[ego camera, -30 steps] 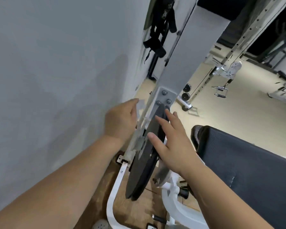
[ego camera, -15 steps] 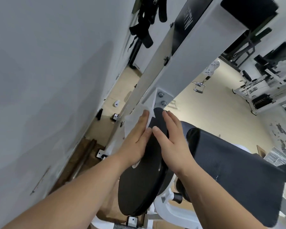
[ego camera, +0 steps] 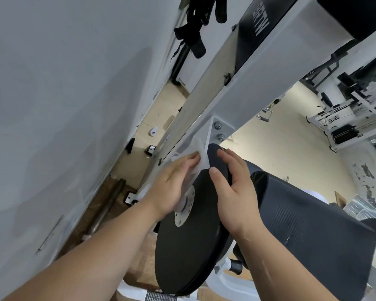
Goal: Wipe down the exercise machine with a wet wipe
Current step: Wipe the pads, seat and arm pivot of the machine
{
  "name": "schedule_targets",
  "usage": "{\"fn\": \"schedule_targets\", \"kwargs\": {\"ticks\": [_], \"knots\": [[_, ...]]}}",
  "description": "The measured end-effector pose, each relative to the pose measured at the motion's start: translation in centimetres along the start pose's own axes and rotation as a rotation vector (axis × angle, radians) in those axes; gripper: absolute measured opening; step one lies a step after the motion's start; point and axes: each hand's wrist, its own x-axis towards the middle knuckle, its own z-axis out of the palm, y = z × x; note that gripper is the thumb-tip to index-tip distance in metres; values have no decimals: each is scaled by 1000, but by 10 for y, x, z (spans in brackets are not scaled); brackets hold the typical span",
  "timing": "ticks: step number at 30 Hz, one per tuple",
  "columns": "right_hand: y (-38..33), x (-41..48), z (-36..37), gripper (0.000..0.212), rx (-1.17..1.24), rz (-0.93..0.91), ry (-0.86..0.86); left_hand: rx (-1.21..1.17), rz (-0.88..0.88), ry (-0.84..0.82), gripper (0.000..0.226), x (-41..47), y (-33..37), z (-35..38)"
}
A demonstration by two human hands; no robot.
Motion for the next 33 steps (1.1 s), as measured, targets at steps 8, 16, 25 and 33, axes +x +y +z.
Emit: {"fn": "schedule_targets", "kwargs": {"ticks": [8,16,25,33], "knots": [[-1,0,-1,41,-1,4,-12,65,-111,164,16,53,24,11],[-4,-1,-1,41,4,4,-7,146,-143,10,31,67,43,23],[-5,-1,1,33,-10,-3,-18,-52,-217,-194,60,3,8,12],[-2,1,-1,39,-40,11,-29,10,-222,-241,91,77,19,11]]}}
